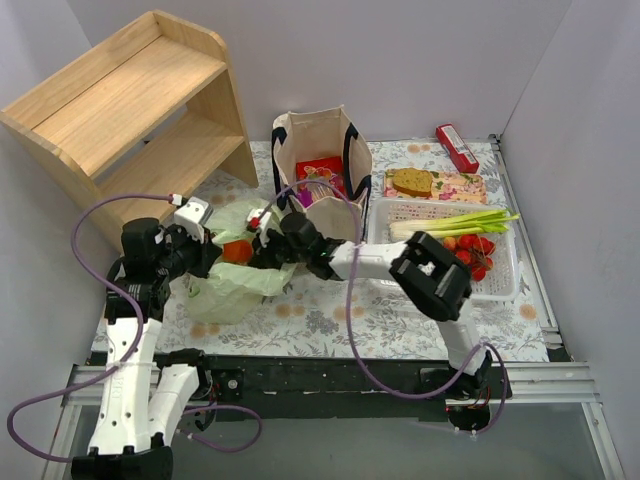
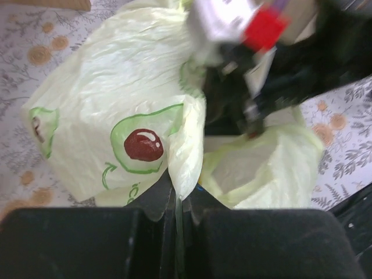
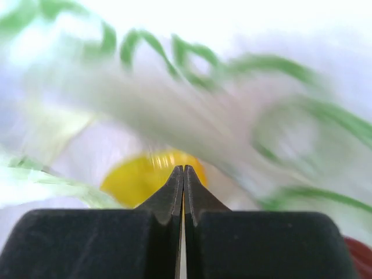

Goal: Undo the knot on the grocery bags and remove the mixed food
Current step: Pick up the fake fruit from the takeout bag.

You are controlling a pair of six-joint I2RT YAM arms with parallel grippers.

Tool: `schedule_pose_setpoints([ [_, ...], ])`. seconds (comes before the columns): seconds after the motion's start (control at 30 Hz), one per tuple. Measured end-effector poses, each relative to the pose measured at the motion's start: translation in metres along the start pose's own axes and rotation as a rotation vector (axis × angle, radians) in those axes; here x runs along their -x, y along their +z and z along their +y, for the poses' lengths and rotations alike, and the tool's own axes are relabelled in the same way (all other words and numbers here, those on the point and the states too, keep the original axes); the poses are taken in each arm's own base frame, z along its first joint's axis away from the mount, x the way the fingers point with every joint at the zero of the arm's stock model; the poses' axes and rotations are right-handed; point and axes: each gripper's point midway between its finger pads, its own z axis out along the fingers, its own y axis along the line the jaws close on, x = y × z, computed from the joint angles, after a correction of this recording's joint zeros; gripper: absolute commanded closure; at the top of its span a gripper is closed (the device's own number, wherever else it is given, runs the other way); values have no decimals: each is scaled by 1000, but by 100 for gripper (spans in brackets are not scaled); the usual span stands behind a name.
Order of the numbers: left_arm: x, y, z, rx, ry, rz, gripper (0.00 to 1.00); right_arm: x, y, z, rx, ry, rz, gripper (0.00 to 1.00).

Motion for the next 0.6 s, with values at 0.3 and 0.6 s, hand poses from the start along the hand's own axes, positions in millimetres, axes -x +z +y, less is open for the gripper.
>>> schedule_pose_setpoints([
  [0.3,-21,-25,-11,-10,302,-43,68,63,-129,35,12,-187,-125,99],
  [0.6,-50,-21,-12,-45,351,35,42,37,-142,65,108,-252,-88,99],
])
